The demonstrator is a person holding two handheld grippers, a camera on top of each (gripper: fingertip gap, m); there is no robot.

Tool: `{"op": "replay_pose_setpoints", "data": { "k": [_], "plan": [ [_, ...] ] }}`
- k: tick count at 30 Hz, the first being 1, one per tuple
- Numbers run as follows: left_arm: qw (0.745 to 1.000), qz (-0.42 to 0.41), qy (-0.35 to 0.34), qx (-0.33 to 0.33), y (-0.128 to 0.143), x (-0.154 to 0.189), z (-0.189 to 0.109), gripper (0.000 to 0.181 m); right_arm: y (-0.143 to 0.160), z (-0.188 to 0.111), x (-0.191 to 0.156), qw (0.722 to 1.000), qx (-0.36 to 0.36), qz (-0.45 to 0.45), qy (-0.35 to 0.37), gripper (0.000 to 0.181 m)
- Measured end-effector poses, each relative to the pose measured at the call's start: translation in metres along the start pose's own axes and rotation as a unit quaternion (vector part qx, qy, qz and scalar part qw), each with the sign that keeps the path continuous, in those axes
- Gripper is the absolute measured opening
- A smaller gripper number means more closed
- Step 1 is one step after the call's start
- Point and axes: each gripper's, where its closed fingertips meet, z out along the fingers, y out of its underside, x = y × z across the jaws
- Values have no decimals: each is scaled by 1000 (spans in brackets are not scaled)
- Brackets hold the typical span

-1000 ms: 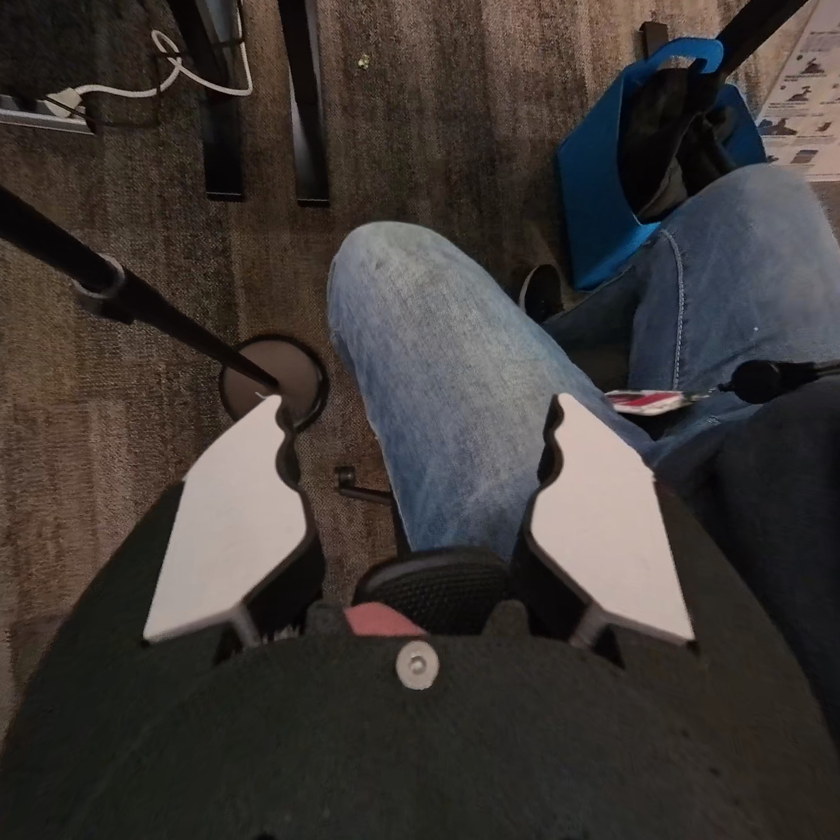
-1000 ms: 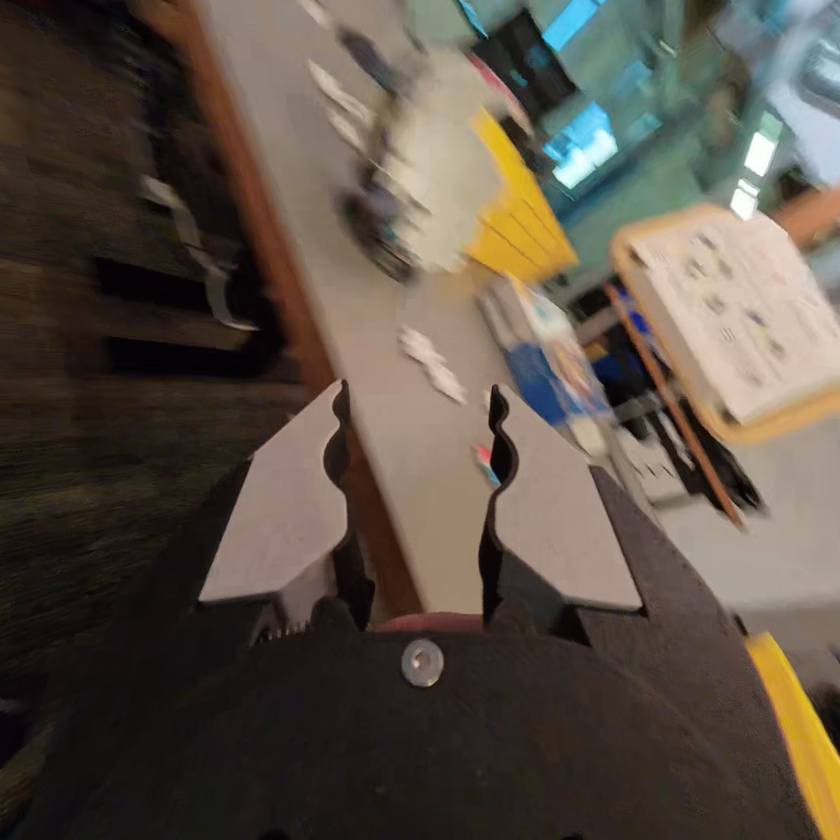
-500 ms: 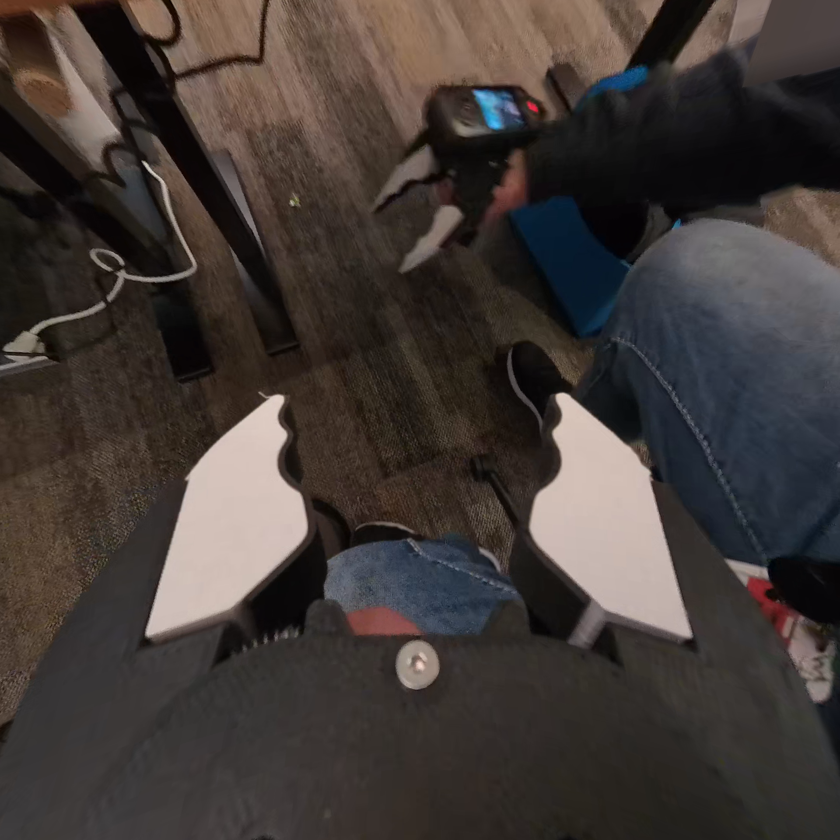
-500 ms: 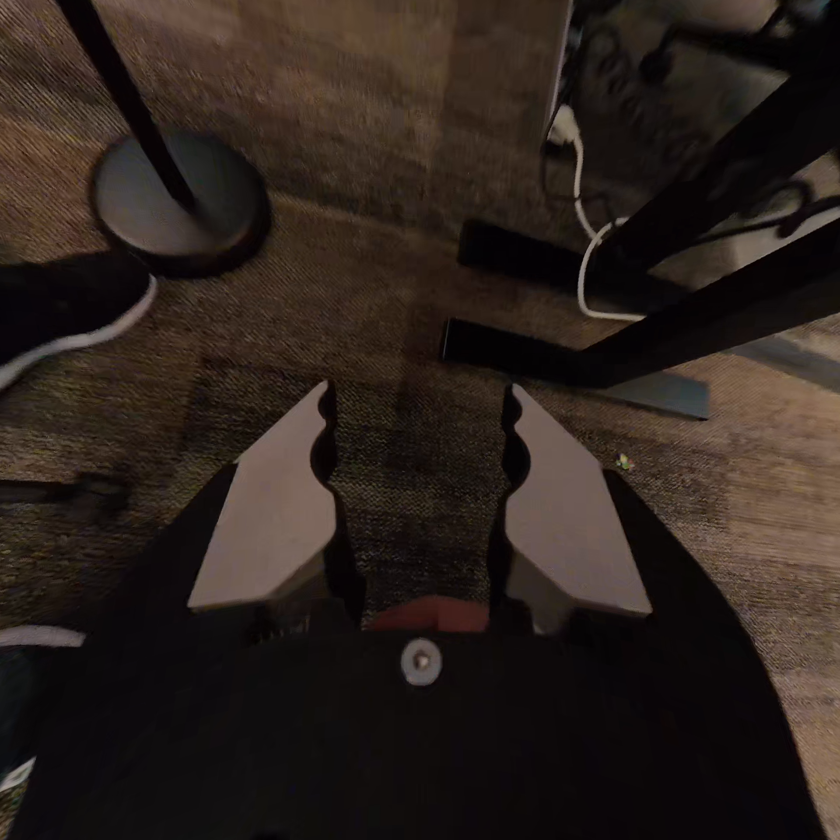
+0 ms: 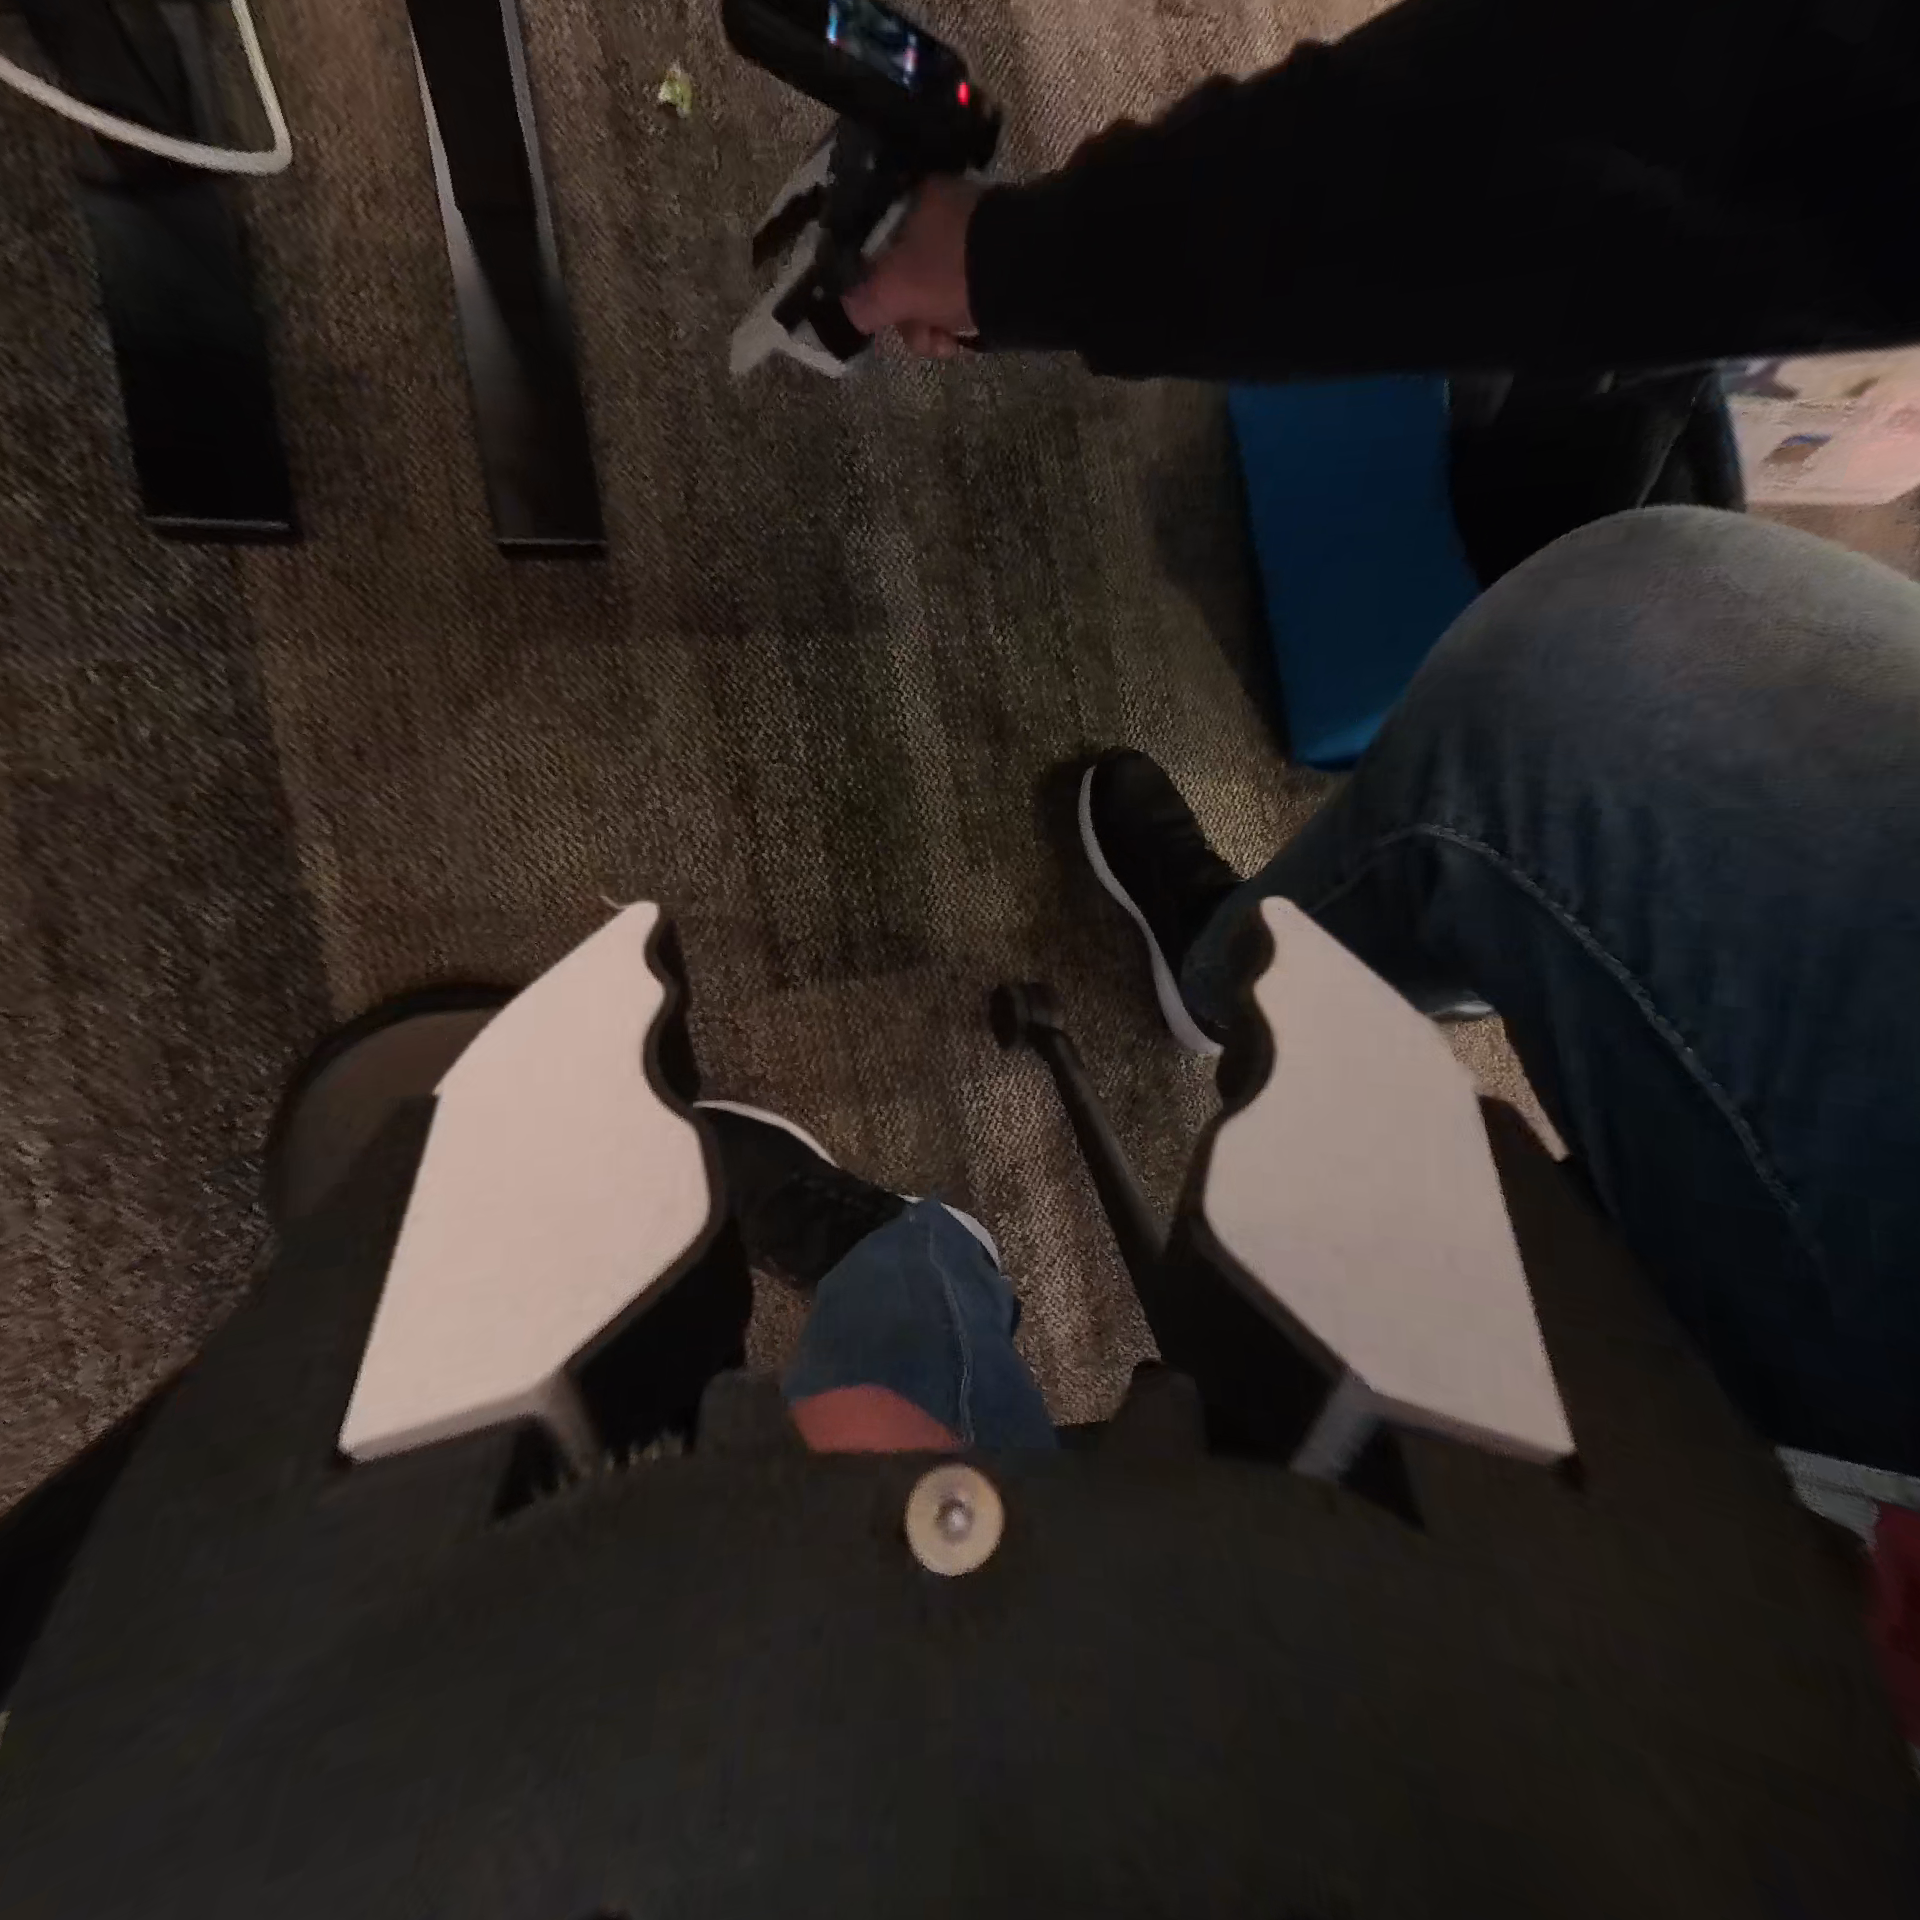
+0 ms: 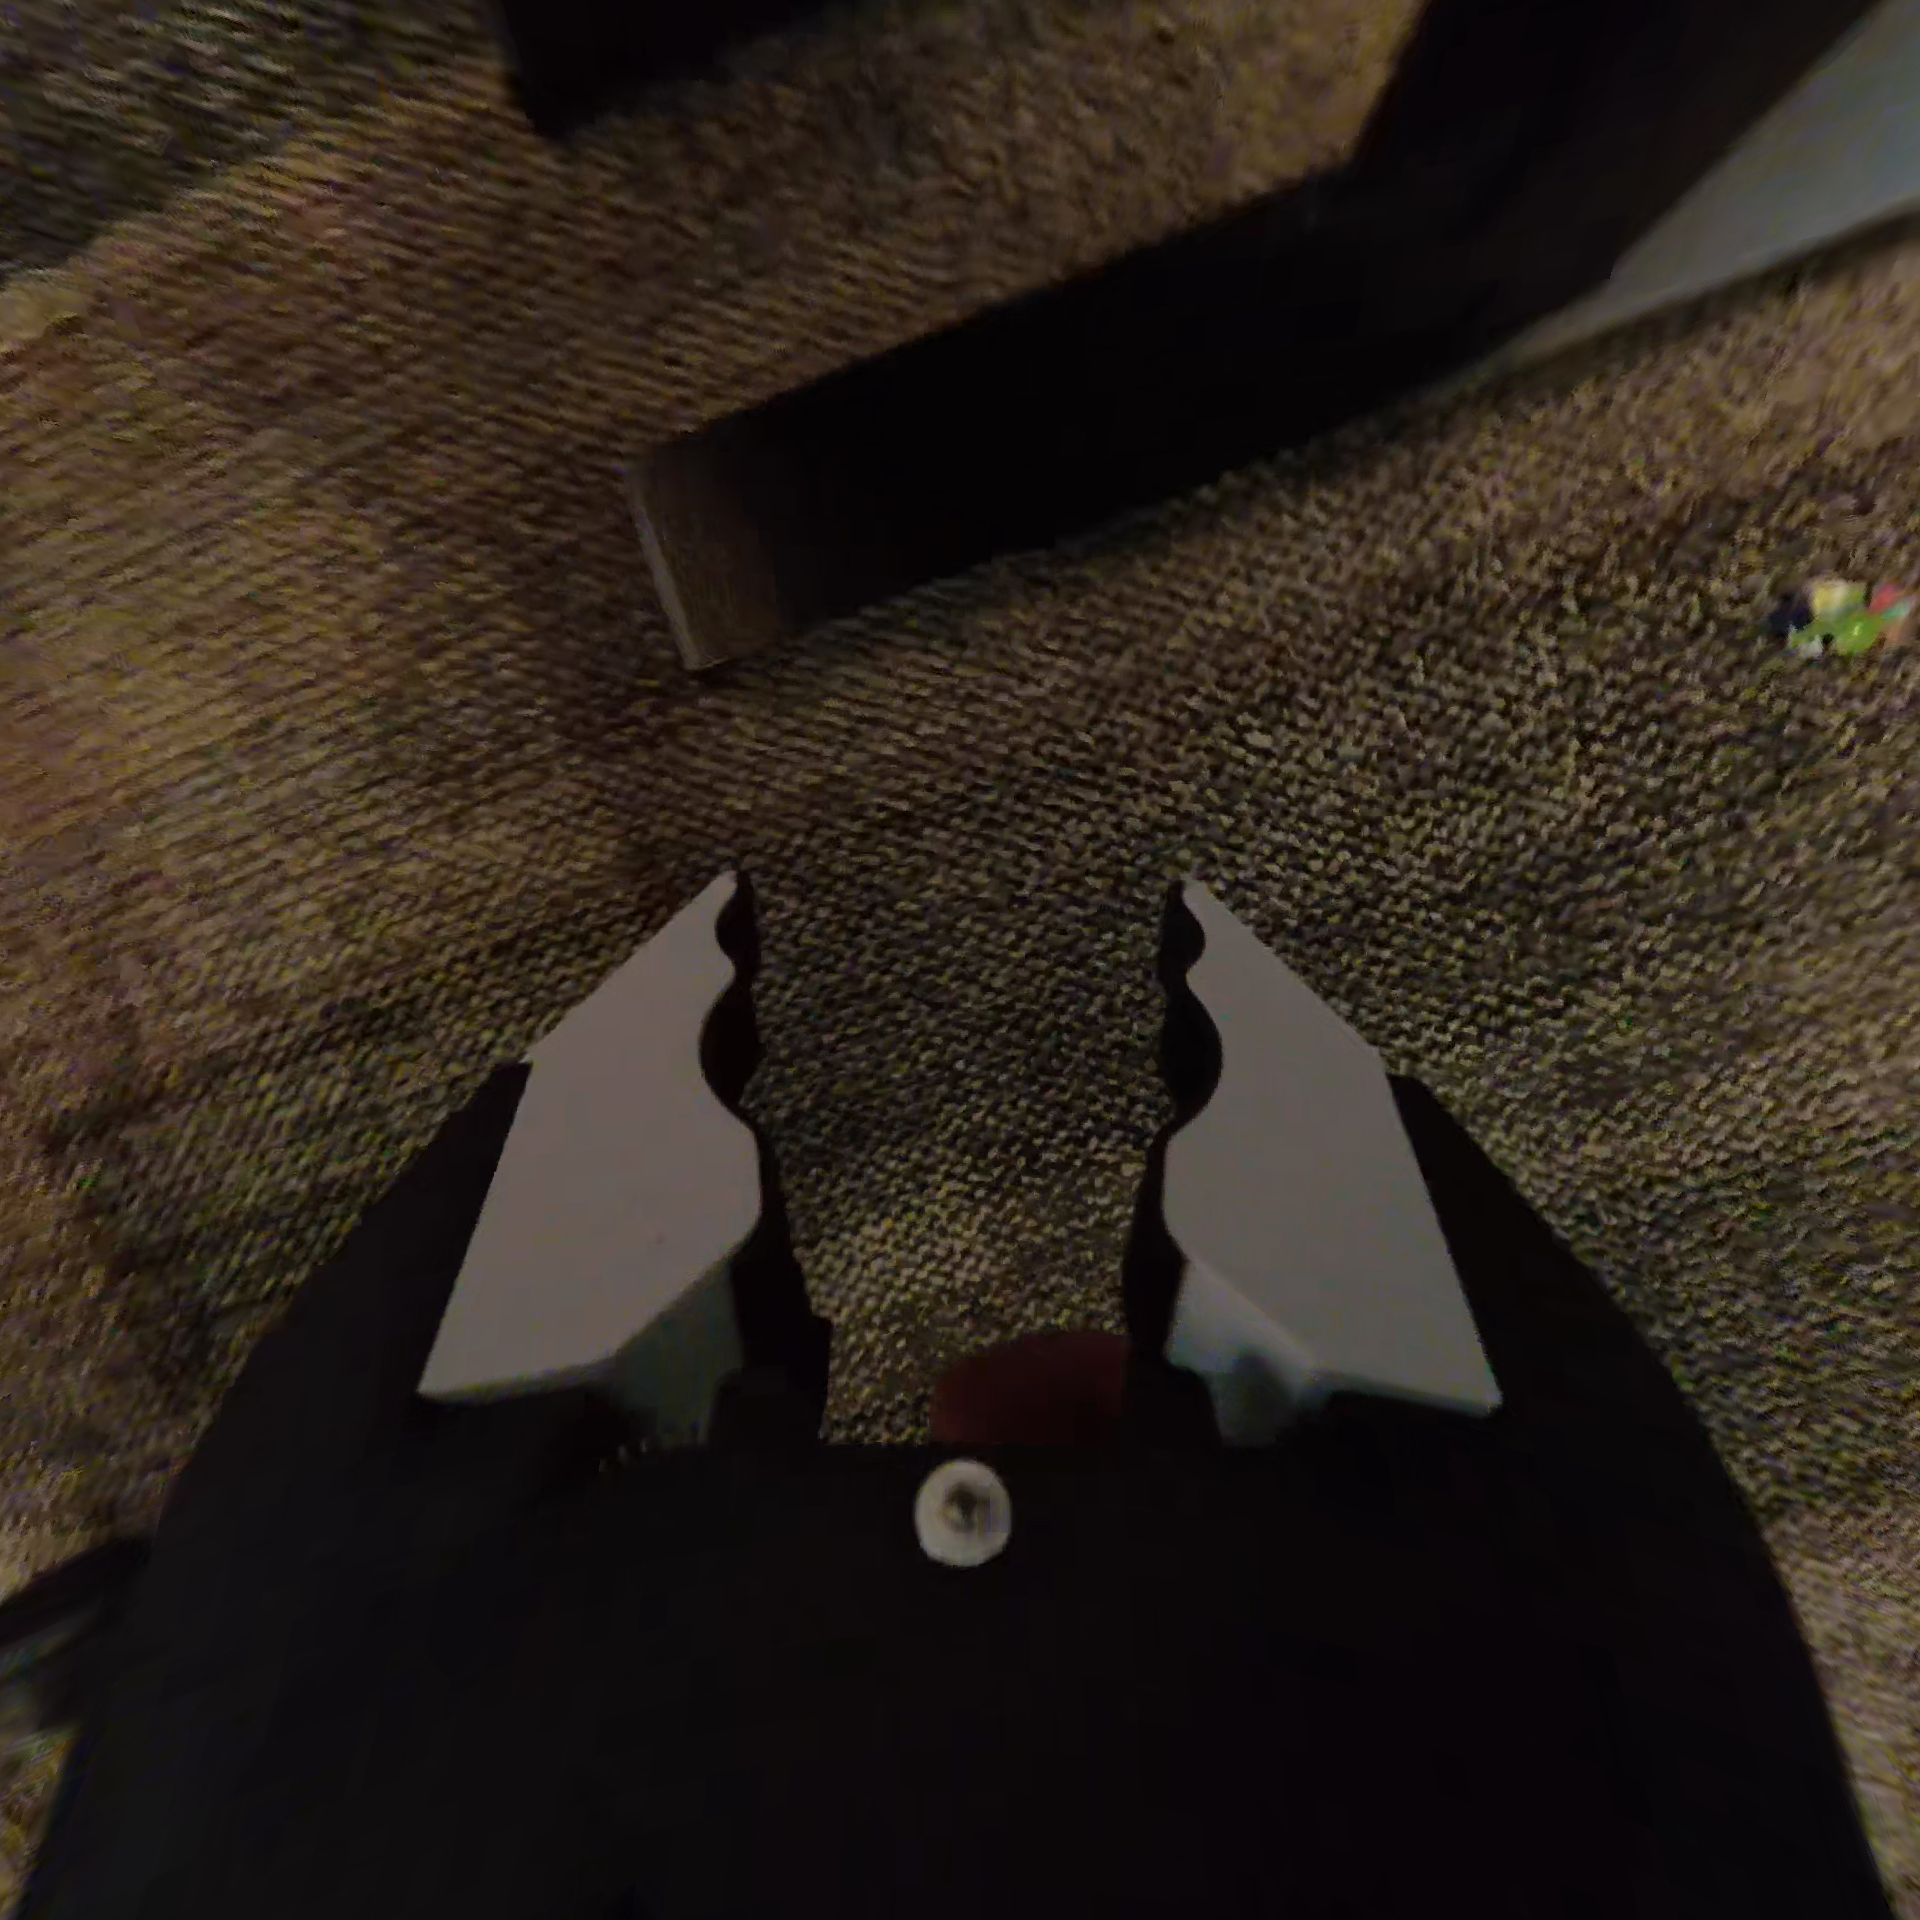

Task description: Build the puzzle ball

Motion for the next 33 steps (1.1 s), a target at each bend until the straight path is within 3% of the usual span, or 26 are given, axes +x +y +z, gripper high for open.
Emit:
{"op": "replay_pose_setpoints", "data": {
  "k": [2,5,6,8,13,18,22,26,33],
  "plan": [
    [1000,-24,9,-11,11,-2,9,99,-2,22,25,999,-4,32,22,74],
    [998,-48,26,-25,28,-1,19,98,-1,47,67,995,-20,78,56,46],
    [998,-55,25,-31,33,-2,22,97,-2,53,81,993,-19,93,65,46],
    [996,-77,36,-37,40,-1,28,97,-2,65,108,989,-18,125,79,66],
    [996,-39,48,-61,41,-9,46,98,2,77,165,977,-1,163,139,64],
    [992,-62,107,-36,48,-5,62,97,20,91,187,972,4,179,154,71],
    [988,-74,108,-81,95,-4,65,96,11,103,207,977,0,140,161,103],
    [982,-125,118,-79,114,-8,59,94,6,115,222,979,-12,125,159,110],
    [982,-87,105,-128,136,-39,69,94,-13,144,240,978,-16,99,185,92]
  ]
}}
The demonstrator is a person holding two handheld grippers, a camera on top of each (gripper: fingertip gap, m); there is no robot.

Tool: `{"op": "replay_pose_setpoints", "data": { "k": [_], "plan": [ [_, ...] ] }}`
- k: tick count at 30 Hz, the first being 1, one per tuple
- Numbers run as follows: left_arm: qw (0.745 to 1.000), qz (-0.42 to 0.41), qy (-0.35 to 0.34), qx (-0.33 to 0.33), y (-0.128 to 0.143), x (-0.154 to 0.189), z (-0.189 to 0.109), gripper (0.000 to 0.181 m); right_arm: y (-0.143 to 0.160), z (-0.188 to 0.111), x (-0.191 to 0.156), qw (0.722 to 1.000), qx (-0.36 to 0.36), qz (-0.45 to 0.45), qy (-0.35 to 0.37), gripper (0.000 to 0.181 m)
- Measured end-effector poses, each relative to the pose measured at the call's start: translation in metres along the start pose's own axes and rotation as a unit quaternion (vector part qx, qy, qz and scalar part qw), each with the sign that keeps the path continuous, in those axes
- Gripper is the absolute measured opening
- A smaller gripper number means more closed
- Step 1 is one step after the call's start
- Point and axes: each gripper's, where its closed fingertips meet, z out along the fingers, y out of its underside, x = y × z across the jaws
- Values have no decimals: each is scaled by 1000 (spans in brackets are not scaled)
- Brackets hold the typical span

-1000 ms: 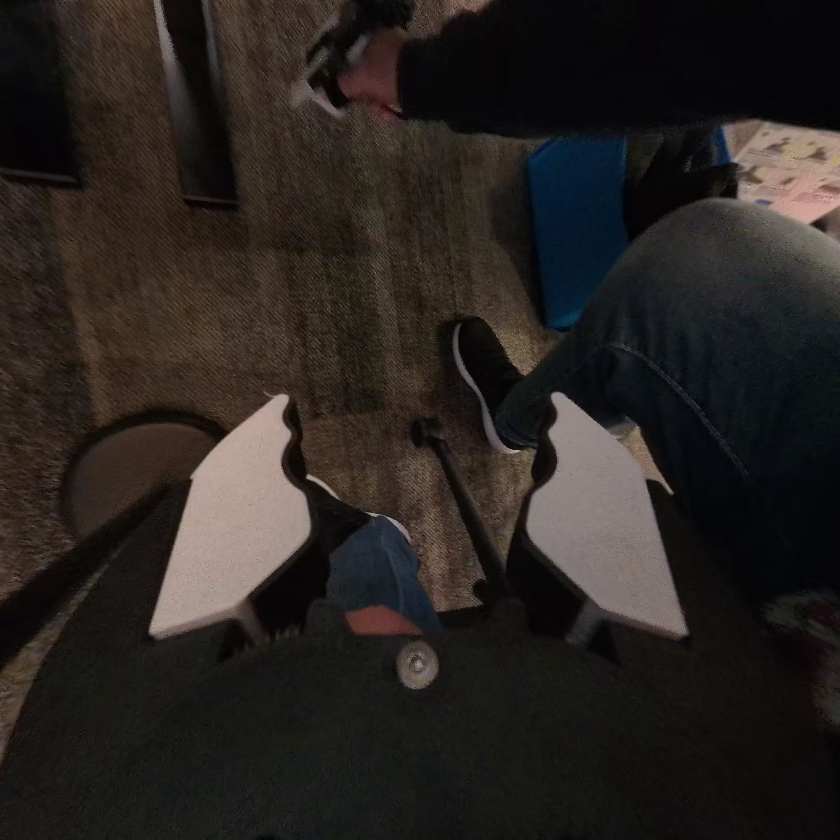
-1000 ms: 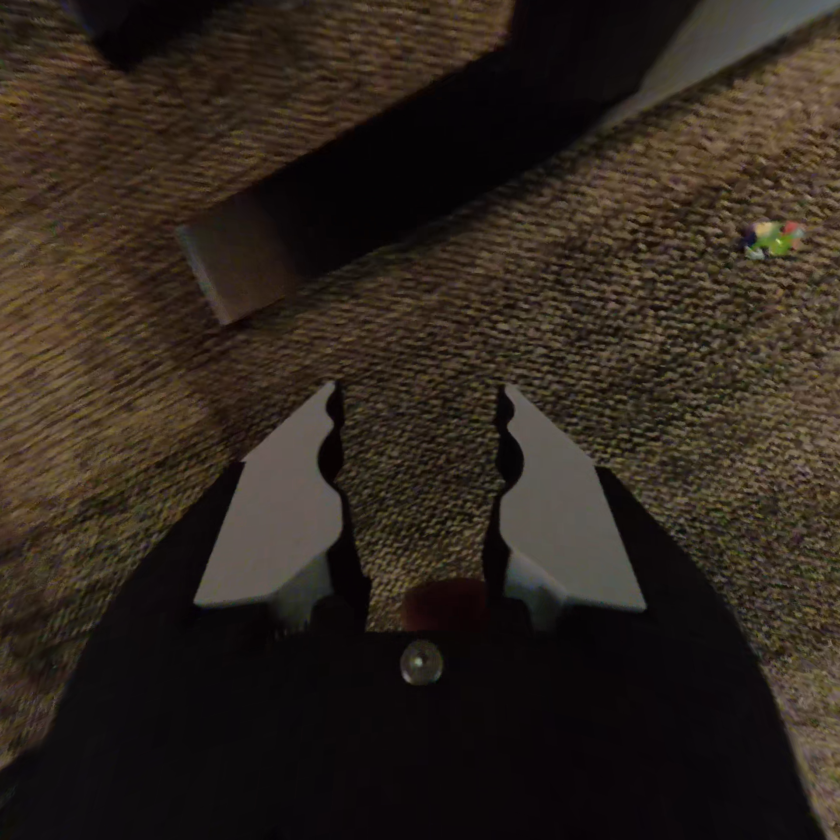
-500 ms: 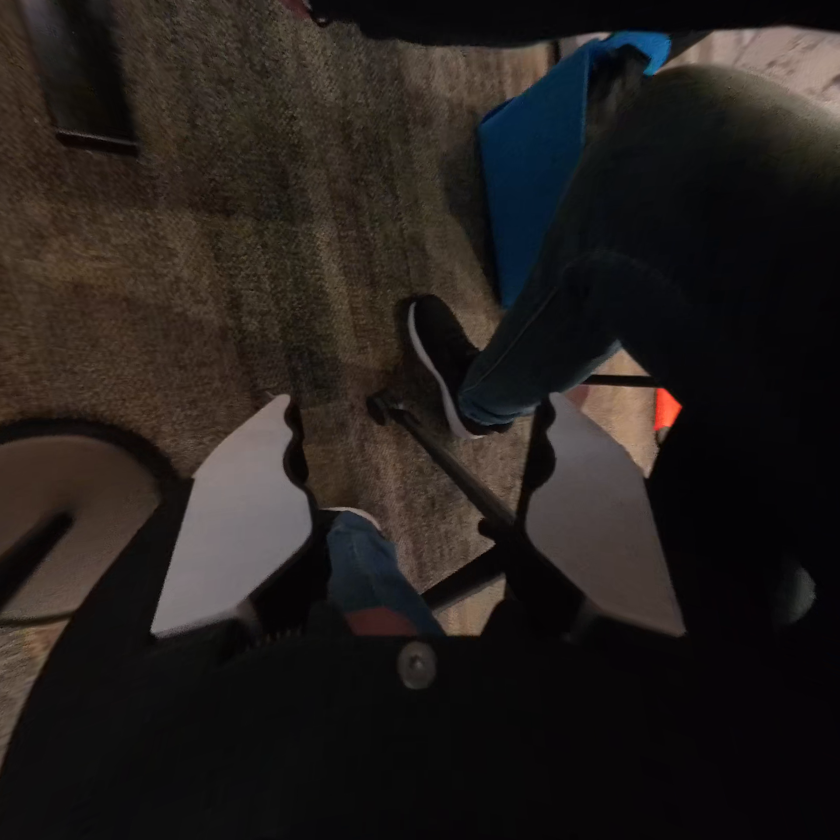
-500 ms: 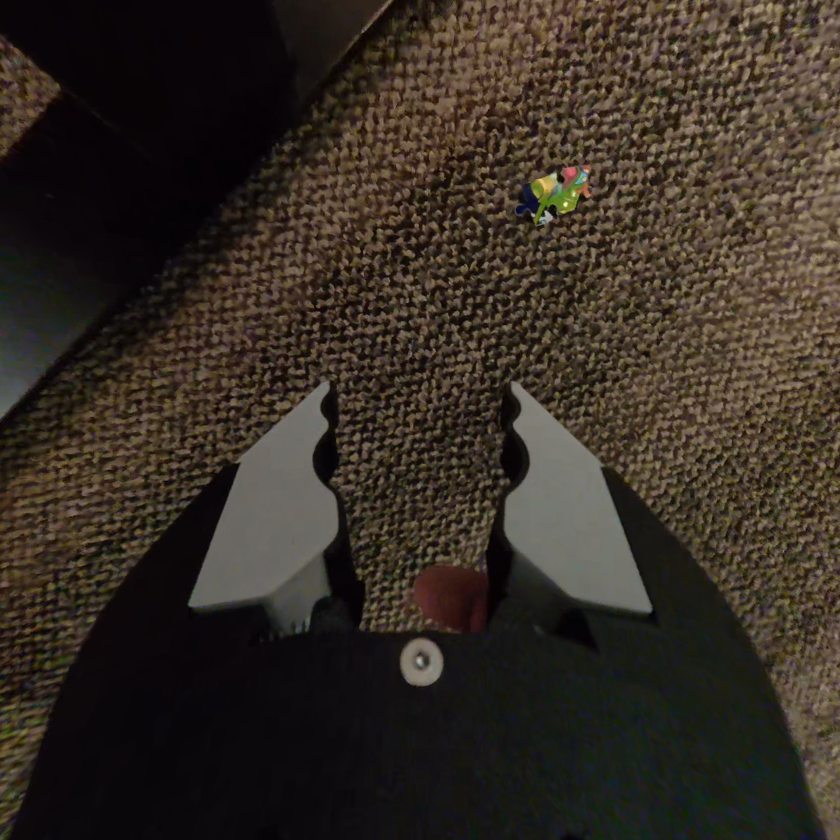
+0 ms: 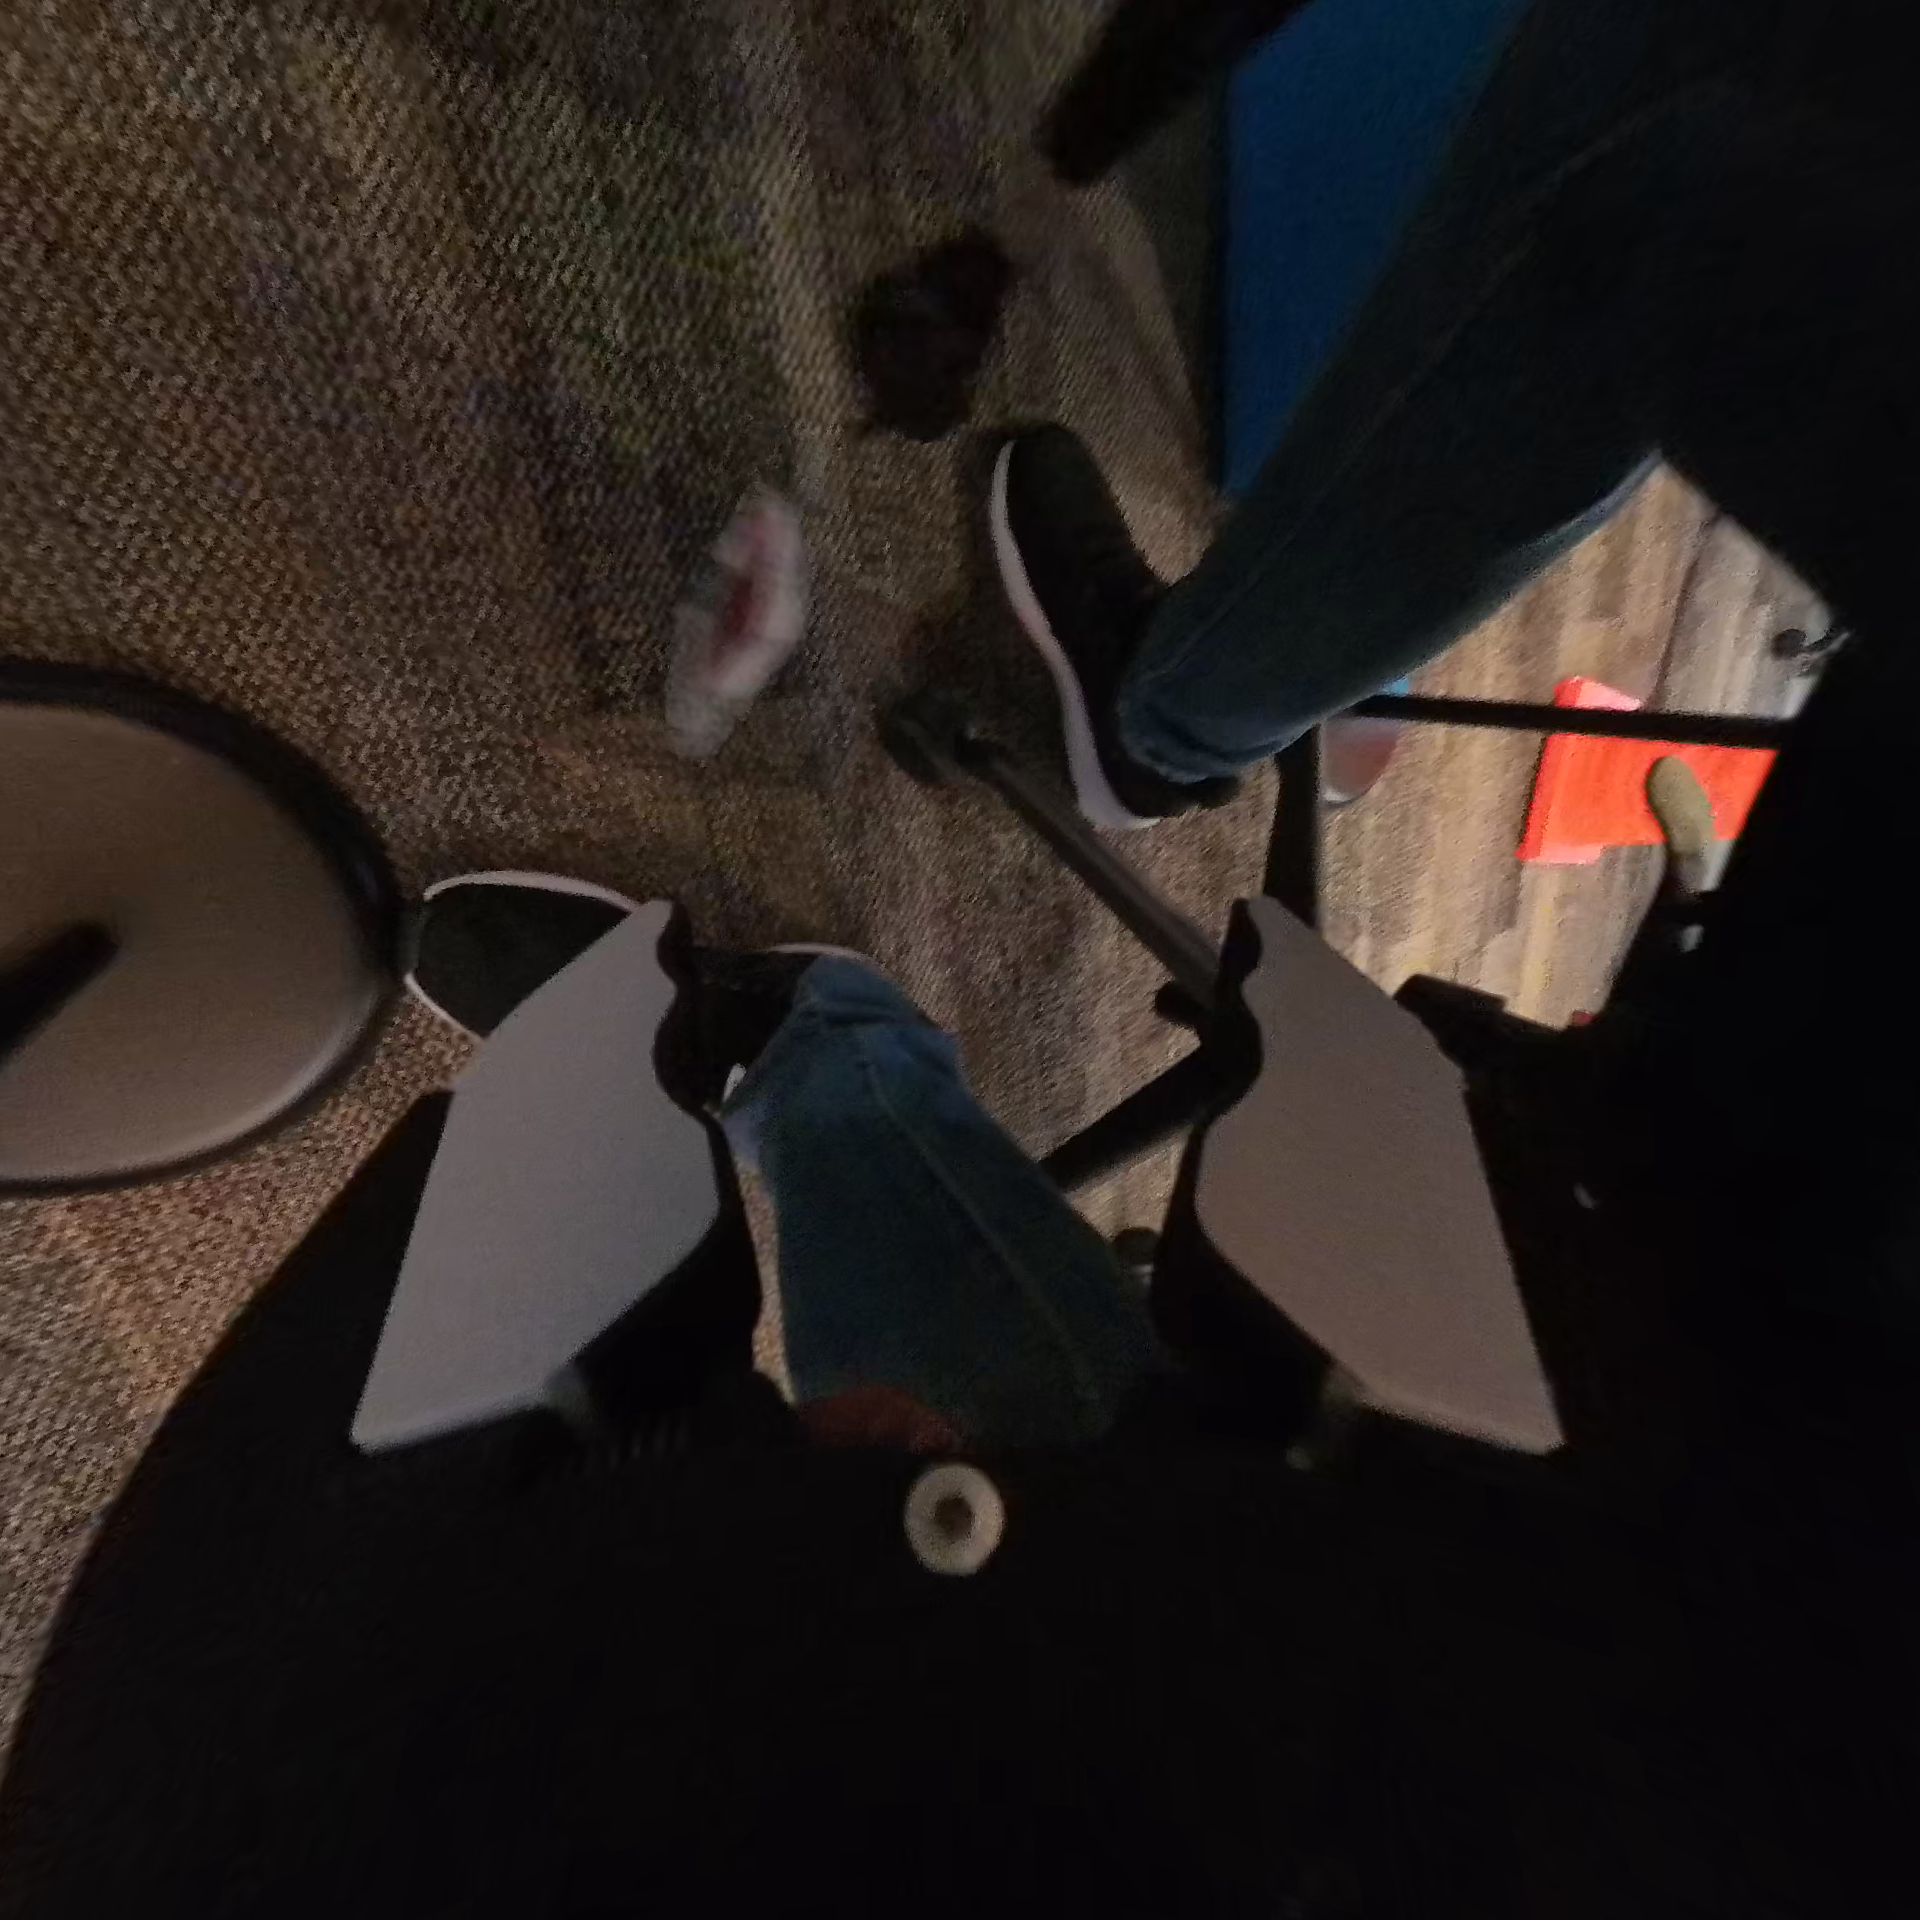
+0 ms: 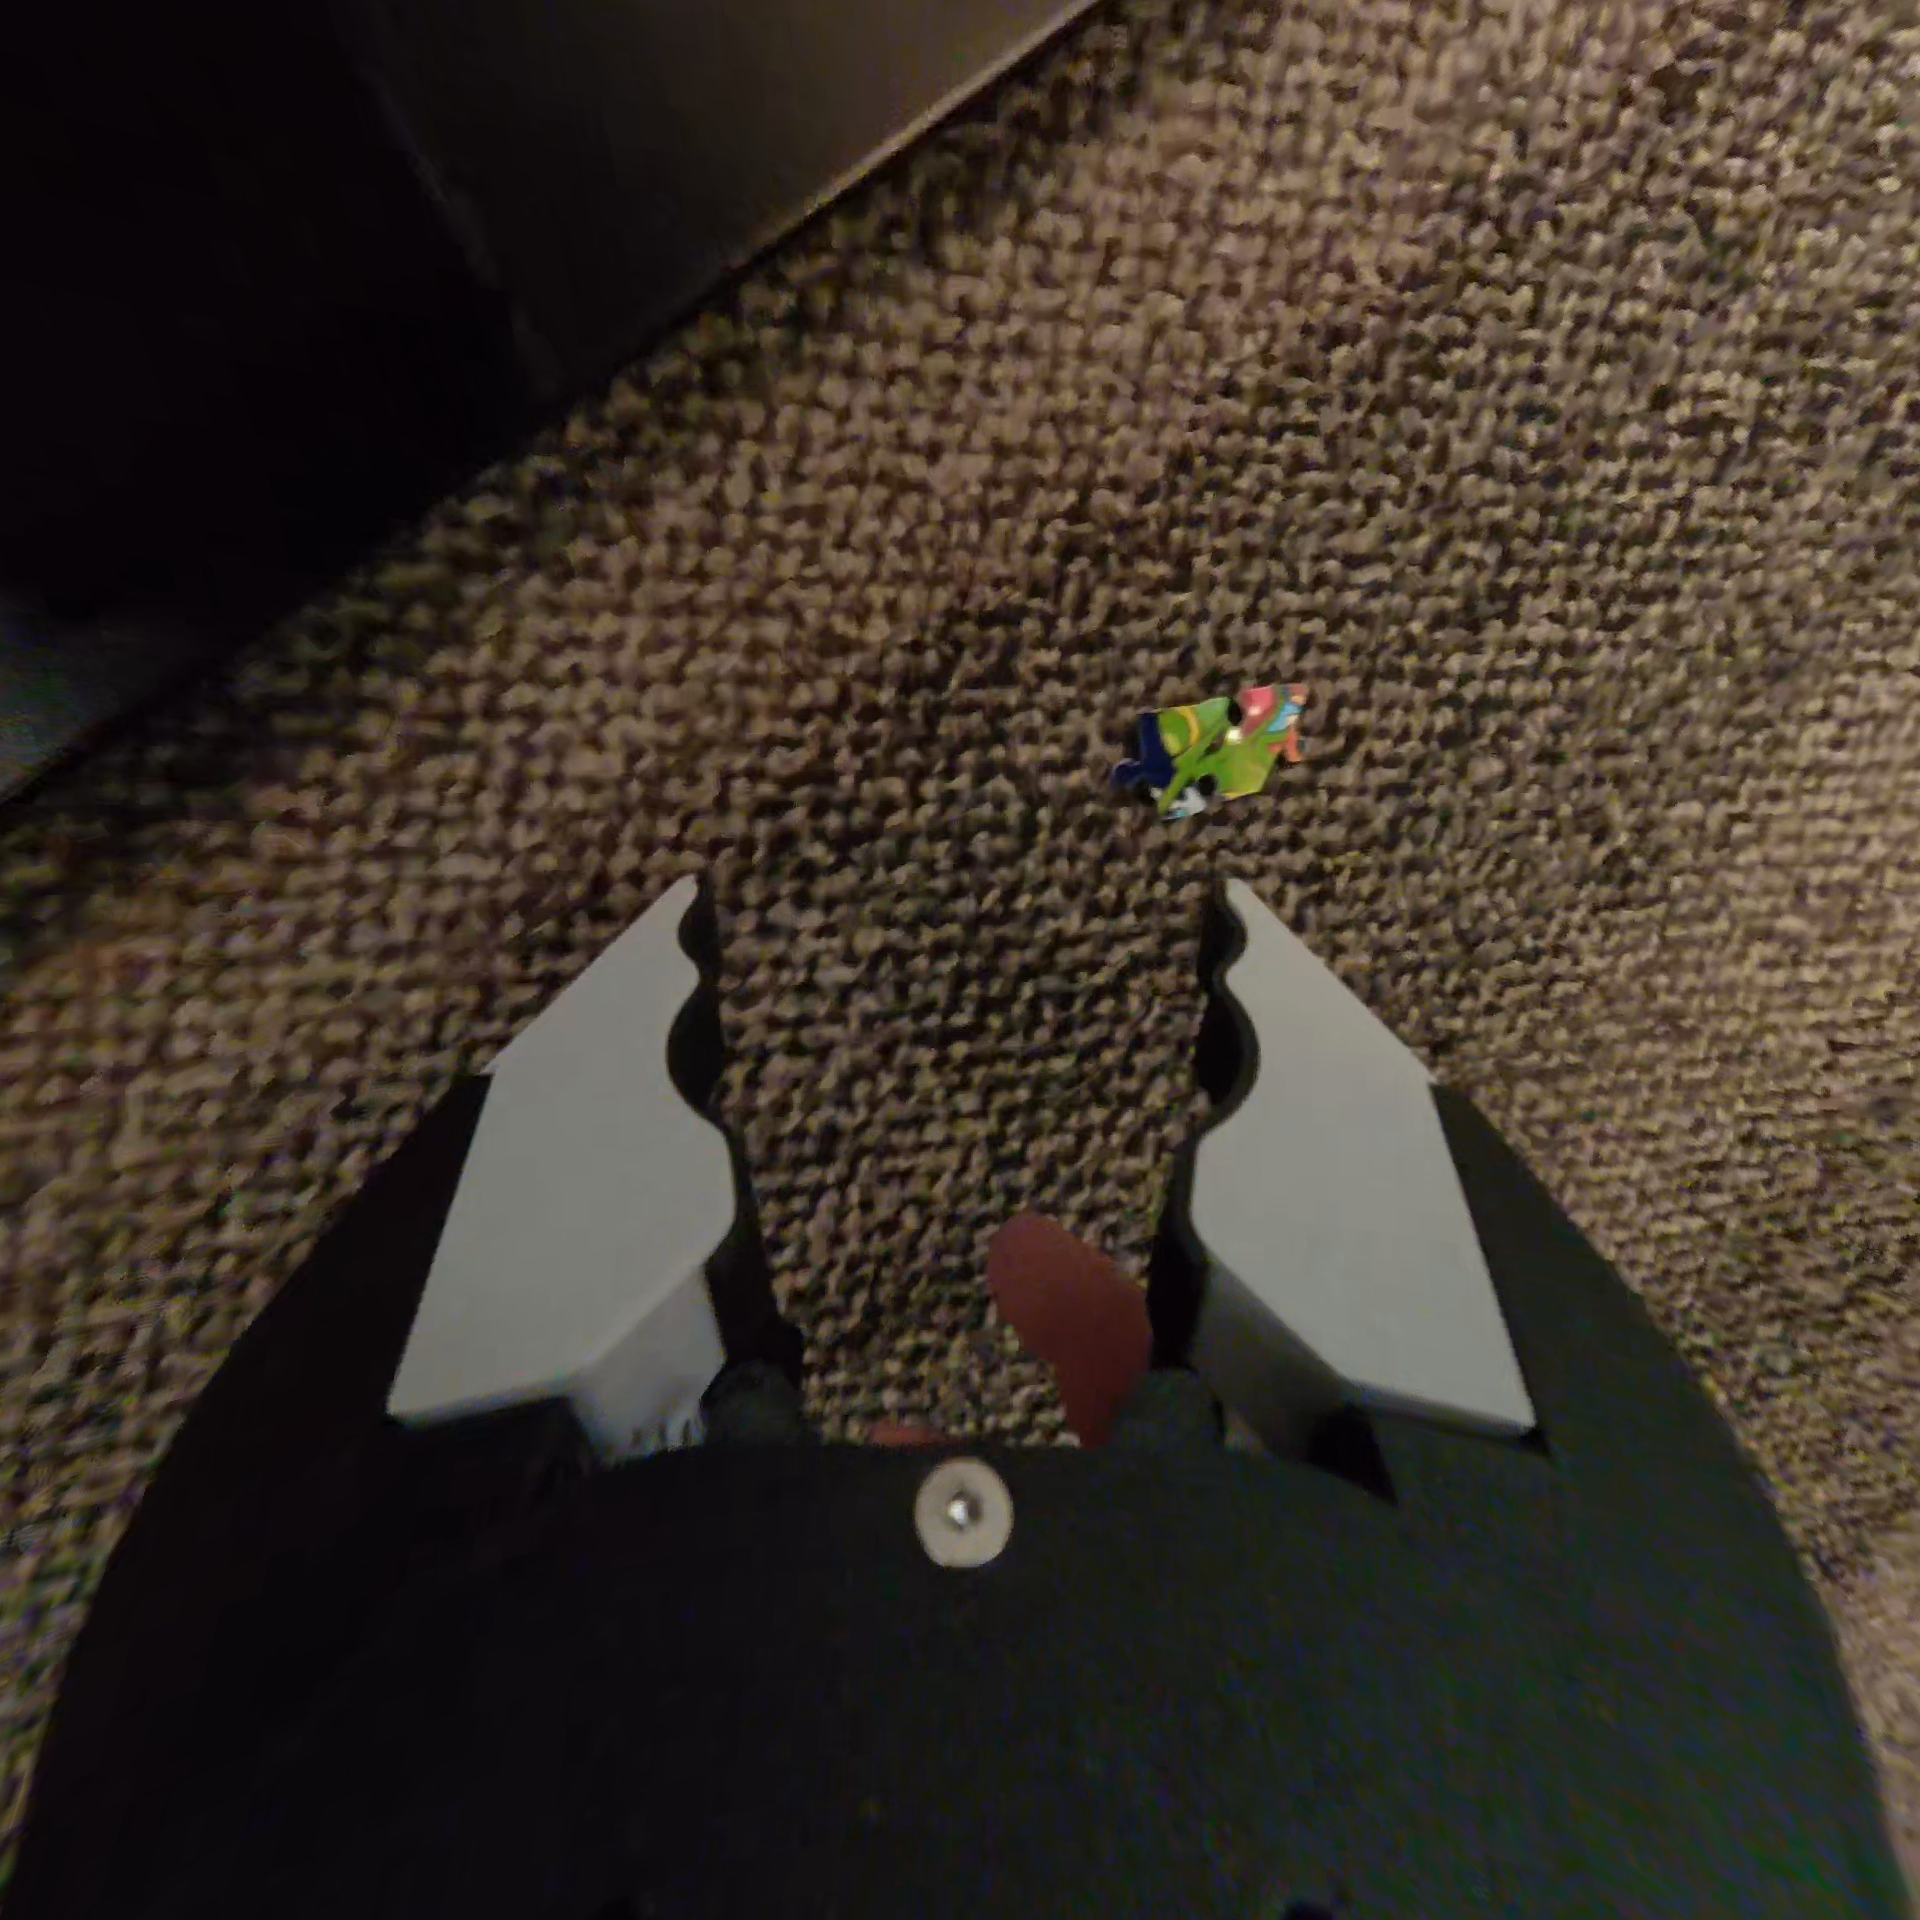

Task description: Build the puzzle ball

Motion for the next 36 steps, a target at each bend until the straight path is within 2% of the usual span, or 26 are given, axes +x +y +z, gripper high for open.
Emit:
{"op": "replay_pose_setpoints", "data": {
  "k": [5,7,9,10,11,12,13,14,17,19,21,26,27,36],
  "plan": [
    [1000,-2,17,-21,10,-10,12,94,-1,15,29,998,-13,39,47,69],
    [999,20,19,-43,17,-12,14,94,-2,20,31,998,-12,42,39,68],
    [997,36,9,-64,30,-20,17,94,-1,23,35,999,-11,39,29,78],
    [997,32,8,-74,37,-24,18,94,-2,22,38,998,-17,53,22,77],
    [996,27,9,-79,43,-27,20,94,-12,20,46,997,5,71,38,57],
    [997,23,8,-78,46,-30,20,94,-19,19,51,995,19,78,51,46],
    [997,16,7,-76,48,-33,21,94,-17,22,53,995,2,82,55,42],
    [997,10,11,-74,50,-34,20,94,-12,26,50,995,-20,85,52,42],
    [998,2,4,-67,52,-42,18,93,-15,33,40,991,-27,122,38,47],
    [998,-17,23,-62,54,-38,19,93,-14,35,41,986,-31,163,30,47],
    [997,-9,25,-68,57,-38,22,92,-11,36,43,982,-37,183,17,55],
    [997,-6,28,-76,58,-42,25,92,-9,38,43,975,-67,213,-16,49],
    [997,-7,30,-72,57,-42,25,92,-11,37,45,974,-67,218,-21,29],
    [996,-9,29,-80,64,-47,26,92,-14,37,46,970,-94,224,-25,22]
  ]
}}
